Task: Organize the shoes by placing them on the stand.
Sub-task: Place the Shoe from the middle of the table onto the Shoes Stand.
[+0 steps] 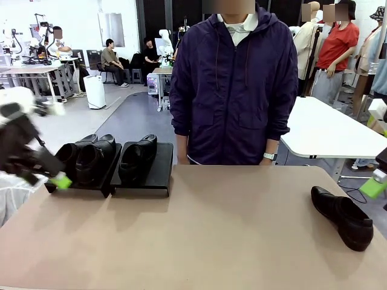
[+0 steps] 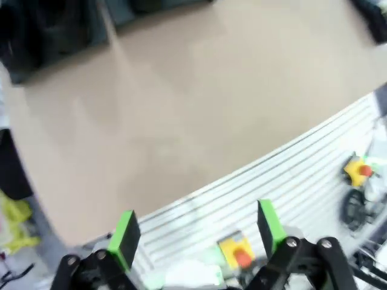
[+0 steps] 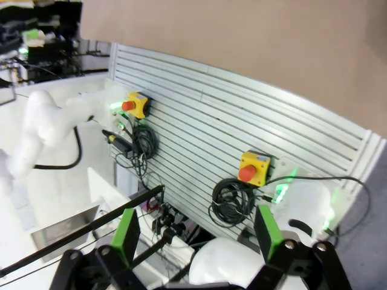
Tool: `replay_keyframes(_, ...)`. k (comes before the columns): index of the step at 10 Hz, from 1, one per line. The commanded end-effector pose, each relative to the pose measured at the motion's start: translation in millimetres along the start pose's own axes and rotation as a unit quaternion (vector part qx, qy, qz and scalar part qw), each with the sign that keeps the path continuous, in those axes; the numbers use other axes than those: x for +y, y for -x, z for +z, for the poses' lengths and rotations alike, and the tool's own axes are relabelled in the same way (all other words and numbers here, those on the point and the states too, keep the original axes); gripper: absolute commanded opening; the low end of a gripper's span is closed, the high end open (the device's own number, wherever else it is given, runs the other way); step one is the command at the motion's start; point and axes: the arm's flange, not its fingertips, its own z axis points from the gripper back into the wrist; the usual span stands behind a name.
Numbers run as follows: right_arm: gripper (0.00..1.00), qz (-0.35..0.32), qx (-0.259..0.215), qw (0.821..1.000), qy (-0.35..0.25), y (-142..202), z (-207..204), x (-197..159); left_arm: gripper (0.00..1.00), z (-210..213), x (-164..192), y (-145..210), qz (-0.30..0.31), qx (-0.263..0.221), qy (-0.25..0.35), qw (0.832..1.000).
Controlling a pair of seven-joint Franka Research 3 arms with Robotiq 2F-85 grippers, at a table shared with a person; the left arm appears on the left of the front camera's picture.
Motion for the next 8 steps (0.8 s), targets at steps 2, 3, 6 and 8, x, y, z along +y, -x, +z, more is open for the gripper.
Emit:
replay_keyframes(2, 1.0, 0.003, -0.002, 1.0, -0.009, -1, 2, 3, 1.0, 5, 40, 8, 0.082, -0.072, 0.011, 0.994)
replay_keyframes(3, 1.0, 0.003, -0.002, 1.0, -0.009, -1, 2, 3, 1.0, 13, 20, 6, 0.028, -0.011, 0.0, 1.0)
replay_keyframes(6, 1.0, 0.003, -0.002, 1.0, -0.009, -1, 2, 3, 1.0, 13, 20, 6, 0.028, -0.011, 0.0, 1.0)
replay_keyframes(8, 1.0, 0.003, -0.002, 1.0, -0.009, -1, 2, 3, 1.0, 13, 20, 6, 0.028, -0.011, 0.0, 1.0)
